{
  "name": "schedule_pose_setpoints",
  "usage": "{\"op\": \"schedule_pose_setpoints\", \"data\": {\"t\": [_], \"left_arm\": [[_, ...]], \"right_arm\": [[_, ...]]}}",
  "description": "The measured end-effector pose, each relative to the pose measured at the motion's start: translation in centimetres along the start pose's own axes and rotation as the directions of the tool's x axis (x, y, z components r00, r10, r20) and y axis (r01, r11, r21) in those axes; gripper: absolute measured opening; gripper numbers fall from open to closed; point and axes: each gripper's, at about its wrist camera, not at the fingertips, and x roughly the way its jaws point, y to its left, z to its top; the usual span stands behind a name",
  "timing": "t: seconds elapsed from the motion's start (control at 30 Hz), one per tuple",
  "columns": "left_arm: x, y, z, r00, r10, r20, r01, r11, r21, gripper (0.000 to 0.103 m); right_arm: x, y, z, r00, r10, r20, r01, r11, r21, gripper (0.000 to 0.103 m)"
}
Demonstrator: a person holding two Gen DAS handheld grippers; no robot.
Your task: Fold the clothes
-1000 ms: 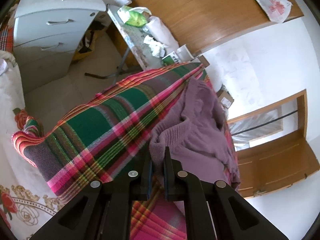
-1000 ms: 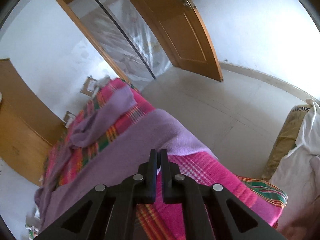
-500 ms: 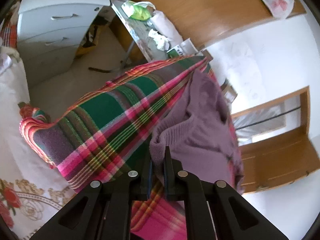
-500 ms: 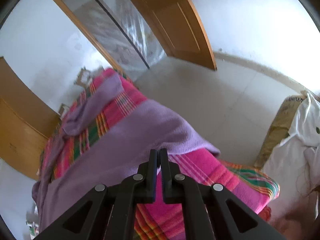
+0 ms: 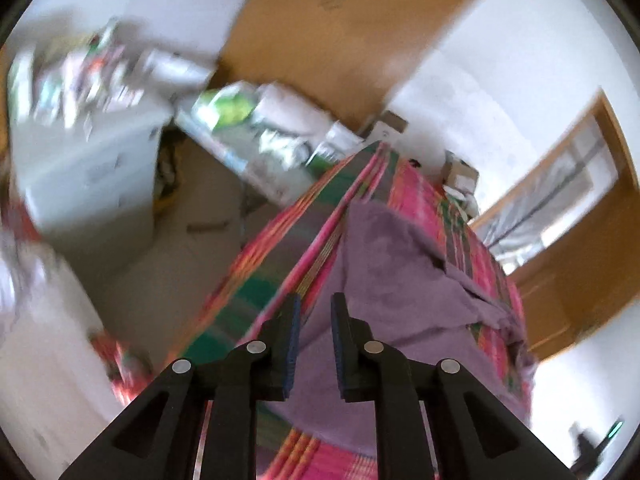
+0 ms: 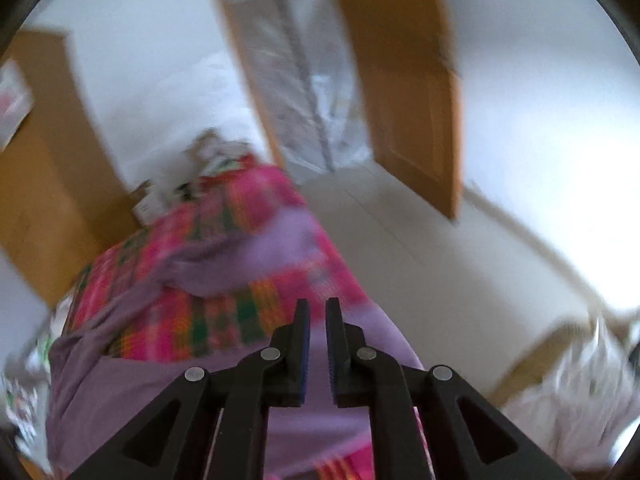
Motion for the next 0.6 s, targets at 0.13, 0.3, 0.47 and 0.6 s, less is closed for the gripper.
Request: {"op": "schedule_pose_setpoints", "data": {"t": [0.13, 0.3, 0.47, 0.6], "left_arm": [[0.2, -5.2, 5.2, 1.0, -0.018, 0.015, 0.016, 0.988, 0.155, 0.021], [1.6, -11.6, 10.3, 0.995, -0.099, 0.028, 0.084, 0.938, 0.336, 0.021], [6.2, -16.0, 13.6, 0.986, -0.15, -0.067, 0.164, 0.878, 0.45, 0.027], [10.9, -17.1, 13.4, 0.97, -0.154, -0.187, 0.227, 0.849, 0.478, 0.029]], "right_arm": [[-2.0, 7.9, 6.6, 0.99, 0.103, 0.1, -0.081, 0.976, -0.203, 0.009], [-3.0, 18.2, 12.7, 0.95, 0.28, 0.135, -0.2, 0.884, -0.423, 0.025], [2.1, 26.6, 13.8, 0.919, 0.394, -0.019, -0.348, 0.786, -0.51, 0.028], [7.9, 31.8, 12.6, 0.889, 0.422, -0.18, -0.45, 0.726, -0.52, 0.028]]}}
